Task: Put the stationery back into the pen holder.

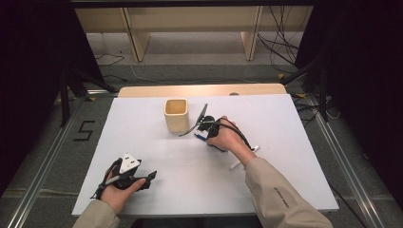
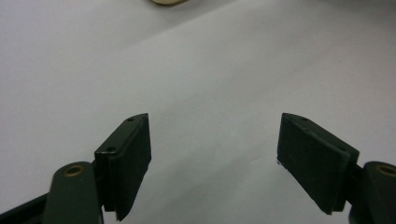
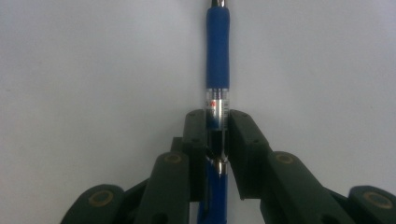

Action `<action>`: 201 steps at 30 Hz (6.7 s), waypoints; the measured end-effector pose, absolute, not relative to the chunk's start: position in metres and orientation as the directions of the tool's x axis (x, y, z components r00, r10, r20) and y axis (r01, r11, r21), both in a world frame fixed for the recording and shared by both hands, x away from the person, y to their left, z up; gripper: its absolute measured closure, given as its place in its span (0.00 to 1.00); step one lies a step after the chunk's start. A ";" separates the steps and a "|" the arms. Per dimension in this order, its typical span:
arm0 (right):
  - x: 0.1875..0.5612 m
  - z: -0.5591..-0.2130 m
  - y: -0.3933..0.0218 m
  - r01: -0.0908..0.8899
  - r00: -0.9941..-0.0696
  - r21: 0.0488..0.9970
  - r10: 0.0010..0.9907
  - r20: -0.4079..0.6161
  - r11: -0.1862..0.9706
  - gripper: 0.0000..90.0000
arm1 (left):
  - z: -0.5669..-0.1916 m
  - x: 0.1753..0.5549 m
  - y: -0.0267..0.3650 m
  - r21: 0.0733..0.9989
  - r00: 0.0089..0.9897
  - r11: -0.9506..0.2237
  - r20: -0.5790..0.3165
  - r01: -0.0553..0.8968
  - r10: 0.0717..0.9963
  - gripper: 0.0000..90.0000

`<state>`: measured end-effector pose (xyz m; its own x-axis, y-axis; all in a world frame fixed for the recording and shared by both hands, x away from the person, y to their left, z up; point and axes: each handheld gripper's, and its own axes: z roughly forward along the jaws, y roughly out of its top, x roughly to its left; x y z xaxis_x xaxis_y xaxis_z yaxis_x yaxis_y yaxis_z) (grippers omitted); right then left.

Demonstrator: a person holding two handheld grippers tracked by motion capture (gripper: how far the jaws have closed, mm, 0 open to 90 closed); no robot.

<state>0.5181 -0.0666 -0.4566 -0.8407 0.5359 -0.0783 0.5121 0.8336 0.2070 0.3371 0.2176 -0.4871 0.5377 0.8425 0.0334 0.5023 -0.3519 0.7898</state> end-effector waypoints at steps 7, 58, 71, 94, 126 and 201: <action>0.518 -0.457 -0.066 0.513 -0.841 0.206 0.536 -0.075 0.834 0.87 | -0.487 0.337 0.218 0.790 0.539 -0.352 0.033 0.502 0.842 0.29; 0.511 -0.428 -0.091 0.616 -0.726 0.458 0.688 0.014 0.641 0.88 | -0.487 0.337 0.218 0.792 0.533 -0.347 0.032 0.502 0.845 0.29; 0.510 -0.414 -0.093 0.588 -0.682 0.626 0.731 0.042 0.513 0.88 | -0.487 0.337 0.219 0.793 0.533 -0.346 0.030 0.503 0.845 0.30; 0.484 -0.417 -0.105 0.435 -0.719 0.807 0.693 0.045 0.400 0.88 | -0.467 0.344 0.214 0.854 0.523 -0.269 -0.004 0.446 0.852 0.34; 0.429 -0.446 -0.099 0.386 -0.791 0.834 0.606 0.080 0.394 0.88 | -0.428 0.424 0.122 0.893 0.612 -0.065 -0.250 0.445 0.751 0.50; 0.433 -0.456 -0.119 0.446 -0.722 0.786 0.691 0.033 0.428 0.39 | -0.356 0.453 0.152 0.984 0.594 0.051 -0.143 0.169 0.791 0.89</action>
<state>0.4333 -0.1192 -0.4557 -0.7220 0.6911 0.0333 0.4459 0.4279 0.7862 0.4526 0.1520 -0.3561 0.5945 0.7913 -0.1429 0.1688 0.0509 0.9843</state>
